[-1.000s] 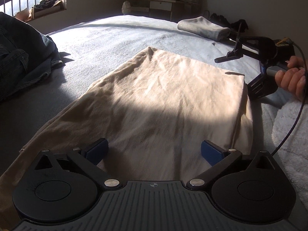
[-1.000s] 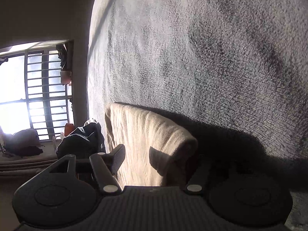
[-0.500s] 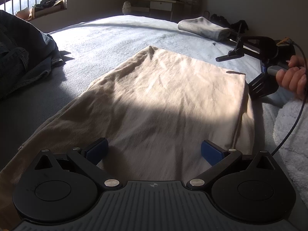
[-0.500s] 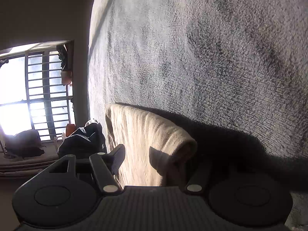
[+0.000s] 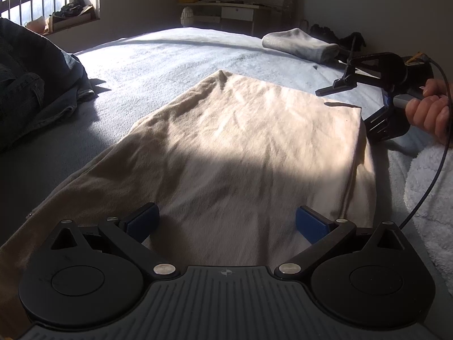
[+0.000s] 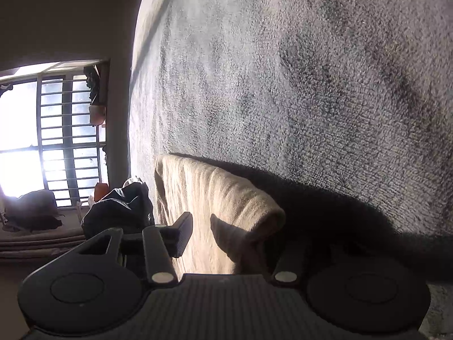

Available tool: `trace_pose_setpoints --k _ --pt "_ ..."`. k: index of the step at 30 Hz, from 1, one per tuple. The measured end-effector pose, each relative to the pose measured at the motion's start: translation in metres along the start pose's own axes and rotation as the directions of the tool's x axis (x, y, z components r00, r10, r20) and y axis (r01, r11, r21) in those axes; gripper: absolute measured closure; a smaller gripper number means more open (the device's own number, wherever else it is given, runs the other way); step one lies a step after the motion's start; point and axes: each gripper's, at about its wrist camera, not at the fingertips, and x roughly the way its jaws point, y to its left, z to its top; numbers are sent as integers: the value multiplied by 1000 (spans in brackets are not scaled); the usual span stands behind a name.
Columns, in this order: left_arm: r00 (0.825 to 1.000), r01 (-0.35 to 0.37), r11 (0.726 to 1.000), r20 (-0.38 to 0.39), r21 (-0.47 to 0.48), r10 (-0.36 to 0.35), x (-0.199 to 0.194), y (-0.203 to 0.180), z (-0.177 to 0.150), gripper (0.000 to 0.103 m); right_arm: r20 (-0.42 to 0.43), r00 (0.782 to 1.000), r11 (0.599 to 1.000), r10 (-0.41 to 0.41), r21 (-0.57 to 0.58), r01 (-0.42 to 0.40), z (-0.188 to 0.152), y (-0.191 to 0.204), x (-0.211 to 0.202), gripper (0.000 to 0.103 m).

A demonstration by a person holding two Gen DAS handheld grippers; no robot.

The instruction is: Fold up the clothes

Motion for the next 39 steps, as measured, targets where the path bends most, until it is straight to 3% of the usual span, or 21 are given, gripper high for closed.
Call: trace_pose_setpoints --k 7,9,10,13,16,19,23,29,32,35,39 --pt "1000 7 1000 9 -8 -7 0 1 -1 0 9 1000 1000 3 2 -3 -1 0 4 51" --pt "1000 8 1000 15 -11 -8 0 1 -2 0 8 1000 998 29 -50 -28 -3 7 4 79" --pt "1000 9 1000 19 -12 -9 -1 1 -3 0 14 999 994 48 -104 -47 -6 15 3 79" --pt "1000 8 1000 22 -10 -7 -1 1 -4 0 28 994 957 103 -276 -91 -19 42 -3 82" --pt "1000 0 1000 25 -2 0 -2 -1 -5 0 23 987 892 157 -431 -132 -37 70 -11 83" --pt "1000 -6 1000 30 3 6 -4 -2 -5 0 -2 979 848 202 -500 -176 -51 90 -15 83" --pt "998 -3 1000 60 8 3 -19 -2 -3 0 -44 965 840 259 -482 -247 -59 102 -16 83" --pt "976 80 997 200 15 -82 -46 5 15 0 -91 952 821 292 -487 -298 -67 109 -18 83" --pt "983 86 996 161 30 -90 -25 16 29 0 -113 946 813 304 -487 -319 -71 110 -23 83" --pt "973 198 978 134 -64 -188 4 43 36 0 -126 945 802 300 -503 -322 -75 111 -32 83" --pt "980 191 975 81 -114 -182 34 56 38 0 -144 943 799 300 -502 -331 -79 107 -39 83"
